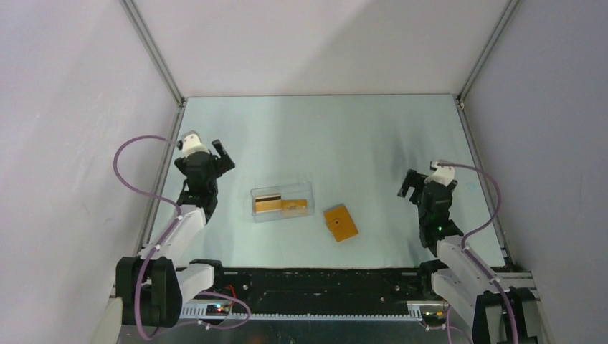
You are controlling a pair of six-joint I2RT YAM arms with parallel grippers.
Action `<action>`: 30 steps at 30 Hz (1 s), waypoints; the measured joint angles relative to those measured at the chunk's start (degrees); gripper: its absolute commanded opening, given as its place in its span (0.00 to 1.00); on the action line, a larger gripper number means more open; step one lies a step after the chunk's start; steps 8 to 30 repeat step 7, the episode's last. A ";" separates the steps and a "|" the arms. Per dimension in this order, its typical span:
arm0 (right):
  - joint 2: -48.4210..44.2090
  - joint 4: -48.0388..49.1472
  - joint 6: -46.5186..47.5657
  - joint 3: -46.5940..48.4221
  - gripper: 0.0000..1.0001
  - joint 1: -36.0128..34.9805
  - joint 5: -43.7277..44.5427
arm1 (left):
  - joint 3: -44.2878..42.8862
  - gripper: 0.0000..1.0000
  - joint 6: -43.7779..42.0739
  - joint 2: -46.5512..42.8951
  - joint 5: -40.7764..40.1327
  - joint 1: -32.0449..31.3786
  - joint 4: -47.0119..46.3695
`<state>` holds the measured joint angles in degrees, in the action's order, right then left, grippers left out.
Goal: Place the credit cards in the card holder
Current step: Reset both arms
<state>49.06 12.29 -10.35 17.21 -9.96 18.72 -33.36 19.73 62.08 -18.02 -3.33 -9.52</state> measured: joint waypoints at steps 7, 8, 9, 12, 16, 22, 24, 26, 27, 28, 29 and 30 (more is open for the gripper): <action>0.22 16.63 0.22 -12.35 0.99 10.47 -2.97 | 9.53 0.99 -2.10 3.74 -5.70 4.07 -10.23; 0.22 16.63 0.22 -12.35 0.99 10.47 -2.97 | 9.53 0.99 -2.10 3.74 -5.70 4.07 -10.23; 0.22 16.63 0.22 -12.35 0.99 10.47 -2.97 | 9.53 0.99 -2.10 3.74 -5.70 4.07 -10.23; 0.22 16.63 0.22 -12.35 0.99 10.47 -2.97 | 9.53 0.99 -2.10 3.74 -5.70 4.07 -10.23; 0.22 16.63 0.22 -12.35 0.99 10.47 -2.97 | 9.53 0.99 -2.10 3.74 -5.70 4.07 -10.23; 0.22 16.63 0.22 -12.35 0.99 10.47 -2.97 | 9.53 0.99 -2.10 3.74 -5.70 4.07 -10.23; 0.22 16.63 0.22 -12.35 0.99 10.47 -2.97 | 9.53 0.99 -2.10 3.74 -5.70 4.07 -10.23; 0.22 16.63 0.22 -12.35 0.99 10.47 -2.97 | 9.53 0.99 -2.10 3.74 -5.70 4.07 -10.23; 0.22 16.63 0.22 -12.35 0.99 10.47 -2.97 | 9.53 0.99 -2.10 3.74 -5.70 4.07 -10.23; 0.22 16.63 0.22 -12.35 0.99 10.47 -2.97 | 9.53 0.99 -2.10 3.74 -5.70 4.07 -10.23; 0.22 16.63 0.22 -12.35 0.99 10.47 -2.97 | 9.53 0.99 -2.10 3.74 -5.70 4.07 -10.23; 0.22 16.63 0.22 -12.35 0.99 10.47 -2.97 | 9.53 0.99 -2.10 3.74 -5.70 4.07 -10.23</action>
